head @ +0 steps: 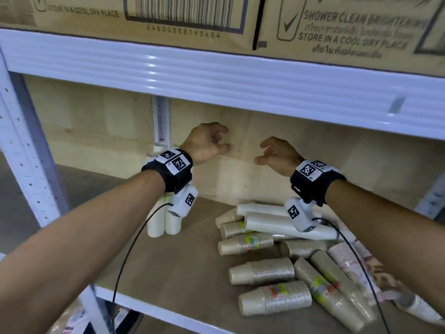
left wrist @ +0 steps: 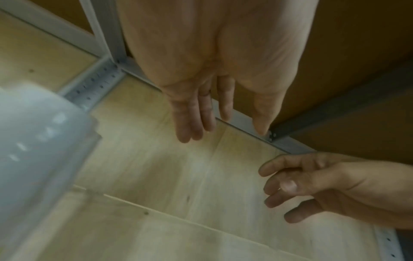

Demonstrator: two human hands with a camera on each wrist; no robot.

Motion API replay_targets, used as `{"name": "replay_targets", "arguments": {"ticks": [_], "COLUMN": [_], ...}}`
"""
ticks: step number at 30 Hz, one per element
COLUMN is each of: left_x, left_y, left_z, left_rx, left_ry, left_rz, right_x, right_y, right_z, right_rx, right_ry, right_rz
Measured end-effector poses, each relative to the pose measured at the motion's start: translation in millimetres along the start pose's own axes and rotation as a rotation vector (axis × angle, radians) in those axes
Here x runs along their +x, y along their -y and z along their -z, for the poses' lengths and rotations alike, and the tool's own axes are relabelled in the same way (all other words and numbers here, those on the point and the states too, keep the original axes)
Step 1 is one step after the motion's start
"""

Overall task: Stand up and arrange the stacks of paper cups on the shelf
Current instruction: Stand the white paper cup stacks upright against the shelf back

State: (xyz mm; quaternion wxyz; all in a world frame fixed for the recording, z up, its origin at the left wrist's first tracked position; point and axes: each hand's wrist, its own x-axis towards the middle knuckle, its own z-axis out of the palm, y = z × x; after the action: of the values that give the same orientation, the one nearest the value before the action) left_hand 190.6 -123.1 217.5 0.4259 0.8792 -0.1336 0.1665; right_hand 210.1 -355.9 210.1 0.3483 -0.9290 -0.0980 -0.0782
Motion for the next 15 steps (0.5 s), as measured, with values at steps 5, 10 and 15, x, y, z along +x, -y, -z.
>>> {"name": "replay_targets", "arguments": {"ticks": [5, 10, 15], "left_x": [12.0, 18.6, 24.5], "left_y": [4.2, 28.0, 50.7], "left_z": [-62.2, -115.7, -151.5], "left_rx": [0.011, 0.084, 0.137], "left_ry": [0.239, 0.391, 0.444], "left_rz": [0.029, 0.064, 0.107], "right_x": [-28.5, -56.4, -75.4], "right_y": [-65.9, -126.2, -178.5], "right_z": [30.7, 45.2, 39.7], "right_rx": [-0.007, -0.109, -0.235], "right_ry": [0.012, 0.082, 0.195], "right_rz": [-0.149, -0.268, -0.349]}}
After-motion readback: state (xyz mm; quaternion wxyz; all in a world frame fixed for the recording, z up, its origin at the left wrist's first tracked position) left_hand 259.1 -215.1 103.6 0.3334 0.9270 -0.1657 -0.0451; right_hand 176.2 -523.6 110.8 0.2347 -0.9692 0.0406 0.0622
